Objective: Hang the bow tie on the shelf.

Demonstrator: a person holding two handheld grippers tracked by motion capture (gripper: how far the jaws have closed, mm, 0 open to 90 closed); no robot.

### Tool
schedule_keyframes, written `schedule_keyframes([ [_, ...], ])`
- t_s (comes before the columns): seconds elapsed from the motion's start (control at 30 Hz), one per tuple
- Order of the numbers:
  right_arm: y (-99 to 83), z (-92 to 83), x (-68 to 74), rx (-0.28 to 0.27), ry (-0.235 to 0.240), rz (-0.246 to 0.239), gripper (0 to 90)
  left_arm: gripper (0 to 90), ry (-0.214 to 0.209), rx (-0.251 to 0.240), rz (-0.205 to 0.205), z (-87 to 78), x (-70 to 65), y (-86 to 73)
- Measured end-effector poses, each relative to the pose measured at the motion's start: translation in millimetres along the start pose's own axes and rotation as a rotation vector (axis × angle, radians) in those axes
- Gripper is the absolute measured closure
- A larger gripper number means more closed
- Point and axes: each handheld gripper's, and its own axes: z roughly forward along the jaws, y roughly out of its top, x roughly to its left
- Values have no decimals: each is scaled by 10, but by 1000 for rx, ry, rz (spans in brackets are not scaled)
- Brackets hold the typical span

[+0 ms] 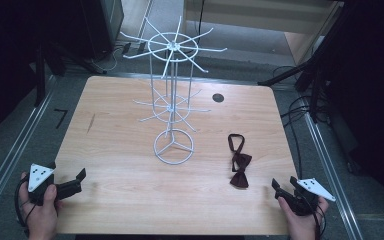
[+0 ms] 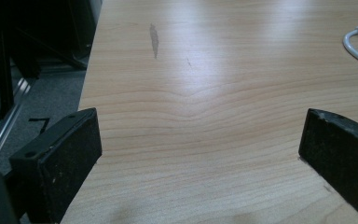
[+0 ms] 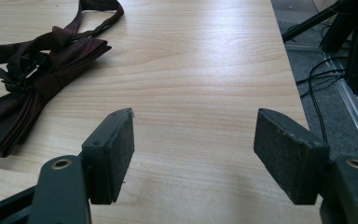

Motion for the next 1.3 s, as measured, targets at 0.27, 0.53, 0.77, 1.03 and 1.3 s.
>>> schedule_keyframes([
  [0.27, 60, 2, 19, 23, -5, -1, 316, 0, -1, 7, 10, 8, -7, 3],
  [0.53, 309, 55, 99, 108, 6, -84, 388, 0, 8, 24, 91, 30, -93, 9],
  [0.77, 520, 213, 174, 245, 49, -172, 414, 0, -4, 16, 68, 26, -65, 8],
  [1.03, 759, 364, 280, 352, 103, -171, 433, 0, -5, 9, 70, 21, -69, 5],
  [1.3, 925, 509, 422, 445, 138, -191, 455, 0, -6, 11, 67, 20, -65, 5],
])
